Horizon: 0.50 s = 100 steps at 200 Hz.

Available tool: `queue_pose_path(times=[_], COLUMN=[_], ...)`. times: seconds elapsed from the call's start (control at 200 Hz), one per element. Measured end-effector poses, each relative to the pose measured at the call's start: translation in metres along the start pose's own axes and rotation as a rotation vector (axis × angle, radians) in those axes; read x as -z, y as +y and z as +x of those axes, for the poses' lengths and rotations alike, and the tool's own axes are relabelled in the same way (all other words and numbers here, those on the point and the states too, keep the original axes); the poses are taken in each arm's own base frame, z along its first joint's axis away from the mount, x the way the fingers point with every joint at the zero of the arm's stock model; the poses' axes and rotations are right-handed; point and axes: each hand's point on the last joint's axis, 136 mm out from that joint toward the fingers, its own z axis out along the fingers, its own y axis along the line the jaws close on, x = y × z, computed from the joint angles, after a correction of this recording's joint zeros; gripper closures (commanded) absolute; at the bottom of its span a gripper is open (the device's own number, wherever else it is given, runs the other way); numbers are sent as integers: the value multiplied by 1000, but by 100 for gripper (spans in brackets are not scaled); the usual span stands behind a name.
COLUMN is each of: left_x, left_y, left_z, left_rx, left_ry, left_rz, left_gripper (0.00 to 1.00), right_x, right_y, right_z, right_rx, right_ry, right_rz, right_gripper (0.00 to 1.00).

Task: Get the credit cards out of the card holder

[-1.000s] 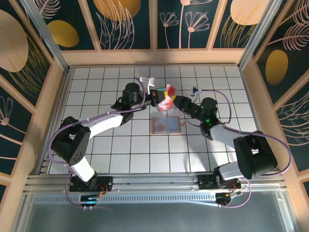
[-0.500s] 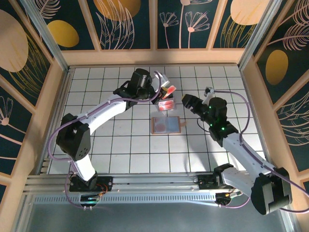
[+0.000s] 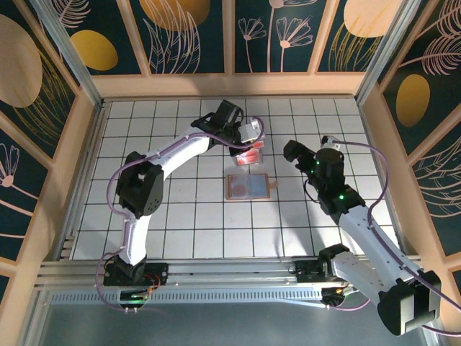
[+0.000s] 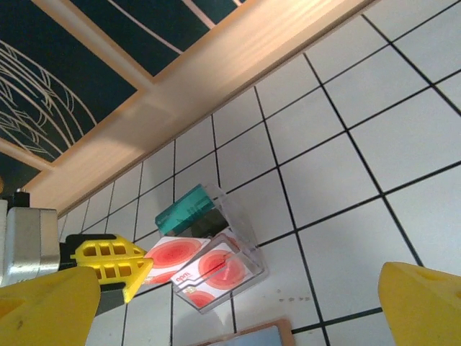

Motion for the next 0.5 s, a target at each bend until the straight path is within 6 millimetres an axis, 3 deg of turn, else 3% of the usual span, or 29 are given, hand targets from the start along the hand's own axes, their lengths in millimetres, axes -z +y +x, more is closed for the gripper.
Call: queue_pose_path(times=[0.165, 0.5], left_x=[-8, -16], left_y=[6, -1], left_z=[1, 20], left_rx=[-44, -49], left_ry=[43, 107], left_rz=[16, 68], left_gripper=[100, 100], right_x=[1, 3], right_y=[-7, -11], right_z=[0, -2], right_rx=[0, 0], right_ry=[-5, -20], right_rz=[37, 56], right_gripper=[1, 1])
